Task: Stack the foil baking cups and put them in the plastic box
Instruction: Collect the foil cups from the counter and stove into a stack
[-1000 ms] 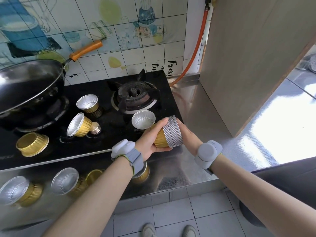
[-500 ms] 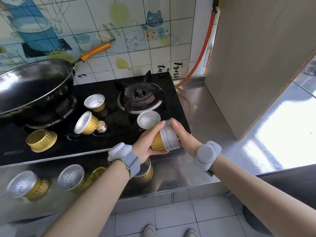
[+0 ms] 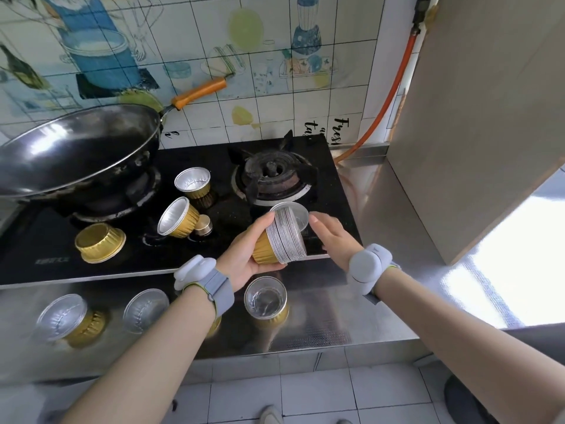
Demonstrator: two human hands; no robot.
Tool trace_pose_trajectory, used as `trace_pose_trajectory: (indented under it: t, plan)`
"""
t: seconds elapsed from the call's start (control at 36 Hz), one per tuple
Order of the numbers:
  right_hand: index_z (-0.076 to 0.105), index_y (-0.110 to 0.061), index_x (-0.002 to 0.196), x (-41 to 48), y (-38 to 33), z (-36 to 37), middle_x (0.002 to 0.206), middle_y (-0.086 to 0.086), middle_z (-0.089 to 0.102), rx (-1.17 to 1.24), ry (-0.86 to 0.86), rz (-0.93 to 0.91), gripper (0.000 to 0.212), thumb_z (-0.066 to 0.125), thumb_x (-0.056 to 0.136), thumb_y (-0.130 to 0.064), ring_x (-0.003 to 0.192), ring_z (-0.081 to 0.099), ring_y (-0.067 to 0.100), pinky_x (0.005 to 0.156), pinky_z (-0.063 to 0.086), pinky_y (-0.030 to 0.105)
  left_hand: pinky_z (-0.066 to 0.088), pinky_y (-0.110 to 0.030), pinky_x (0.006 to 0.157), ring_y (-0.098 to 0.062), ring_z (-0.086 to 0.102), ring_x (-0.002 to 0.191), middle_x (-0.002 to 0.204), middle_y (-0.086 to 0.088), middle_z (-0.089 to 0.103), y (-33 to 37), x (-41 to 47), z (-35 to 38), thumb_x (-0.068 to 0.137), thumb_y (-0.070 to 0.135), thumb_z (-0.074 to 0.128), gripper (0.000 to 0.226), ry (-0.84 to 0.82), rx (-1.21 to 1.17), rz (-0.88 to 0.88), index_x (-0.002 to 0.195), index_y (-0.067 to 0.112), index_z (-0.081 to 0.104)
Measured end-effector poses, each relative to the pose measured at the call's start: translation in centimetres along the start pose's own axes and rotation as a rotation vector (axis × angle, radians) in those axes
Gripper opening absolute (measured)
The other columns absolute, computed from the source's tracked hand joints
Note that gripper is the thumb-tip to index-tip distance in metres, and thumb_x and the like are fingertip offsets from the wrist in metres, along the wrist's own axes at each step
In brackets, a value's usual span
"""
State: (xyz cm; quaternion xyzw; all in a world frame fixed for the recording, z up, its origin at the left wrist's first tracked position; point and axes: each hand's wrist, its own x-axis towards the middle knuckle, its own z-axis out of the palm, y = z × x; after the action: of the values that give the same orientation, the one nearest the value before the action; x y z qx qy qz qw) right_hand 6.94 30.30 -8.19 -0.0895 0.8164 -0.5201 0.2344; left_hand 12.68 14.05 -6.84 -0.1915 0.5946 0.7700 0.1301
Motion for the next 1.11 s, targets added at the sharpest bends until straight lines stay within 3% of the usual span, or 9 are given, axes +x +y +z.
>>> trace_pose_trajectory:
  t: [0.11,0.17,0.31,0.5,0.67,0.78,0.92,1.0,1.11]
  plan:
    - [0.037,-0.027,0.139,1.1,0.0,0.7,0.15,-0.001,0.027,-0.087,-0.004,0.044,0.046,0.032,0.096,-0.044,0.134,0.036,0.021,0.097,0.02,0.018,0.054,-0.043,0.086,-0.025,0.061,0.104,0.111,-0.007,0.064,0.2,0.1,-1.5,0.087,0.047,0.051,0.031,0.039,-0.011,0.007,0.109,0.027,0.059]
    - [0.039,-0.027,0.138,1.7,-0.1,1.1,0.151,-0.001,0.026,-0.126,-0.007,0.064,0.045,0.032,0.096,-0.043,0.133,0.037,0.023,0.094,0.021,0.019,0.054,-0.042,0.086,-0.026,0.06,0.107,0.115,-0.009,0.062,0.2,0.1,-2.2,0.086,0.048,0.052,0.036,0.059,-0.02,0.002,0.114,0.026,0.057]
    - [0.038,-0.025,0.139,2.6,-0.3,1.6,0.15,0.004,0.029,-0.243,-0.006,0.091,0.046,0.032,0.096,-0.043,0.132,0.039,0.026,0.107,0.027,0.03,0.053,-0.045,0.09,-0.028,0.058,0.113,0.125,-0.01,0.059,0.0,0.3,-3.3,0.084,0.051,0.054,0.051,0.072,-0.021,-0.005,0.128,0.024,0.052]
    - [0.049,-0.003,0.126,3.9,-0.4,1.7,0.131,0.017,0.051,-0.319,0.057,0.087,0.043,0.038,0.096,-0.032,0.111,0.053,0.032,0.095,0.039,0.036,0.054,-0.044,0.088,-0.027,0.06,0.111,0.122,-0.01,0.061,-0.1,0.5,-4.2,0.083,0.051,0.054,0.051,0.098,-0.045,-0.004,0.127,0.023,0.053]
    - [0.04,-0.012,0.137,3.6,-0.2,1.4,0.136,0.013,0.048,-0.133,0.115,0.014,0.047,0.045,0.094,-0.03,0.122,0.05,0.028,0.103,0.044,0.041,0.053,-0.044,0.09,-0.026,0.06,0.109,0.117,-0.008,0.062,0.0,0.6,-4.4,0.086,0.049,0.052,0.04,0.098,-0.044,0.002,0.118,0.026,0.057]
    - [0.044,-0.01,0.133,2.7,-0.6,1.6,0.13,0.013,0.052,0.014,0.056,-0.037,0.04,0.046,0.095,-0.022,0.117,0.054,0.025,0.091,0.051,0.032,0.048,-0.05,0.097,-0.028,0.059,0.113,0.121,-0.01,0.061,-0.1,0.8,-4.4,0.087,0.049,0.051,0.043,0.09,-0.045,0.001,0.121,0.025,0.056]
    - [0.045,-0.009,0.126,2.2,-1.2,2.0,0.117,0.01,0.055,-0.015,0.011,-0.086,0.035,0.05,0.092,-0.016,0.099,0.056,0.018,0.082,0.053,0.027,0.048,-0.051,0.097,-0.028,0.058,0.114,0.123,-0.01,0.059,-0.1,0.9,-4.1,0.086,0.05,0.051,0.042,0.072,-0.062,0.009,0.12,0.026,0.056]
    - [0.038,-0.012,0.126,2.1,-1.2,2.2,0.104,0.008,0.057,-0.057,0.011,-0.122,0.042,0.055,0.088,-0.013,0.089,0.057,0.019,0.087,0.052,0.036,0.049,-0.05,0.096,-0.028,0.058,0.112,0.119,-0.01,0.06,0.0,0.9,-3.8,0.087,0.049,0.051,0.037,0.076,-0.08,0.006,0.115,0.026,0.057]
    - [0.021,-0.022,0.139,2.0,-1.2,2.2,0.1,0.006,0.06,-0.148,-0.034,-0.145,0.064,0.058,0.087,-0.018,0.081,0.057,0.018,0.08,0.047,0.029,0.051,-0.045,0.09,-0.025,0.06,0.106,0.11,-0.008,0.064,0.0,0.9,-3.4,0.088,0.049,0.05,0.031,0.087,-0.099,-0.002,0.107,0.026,0.059]
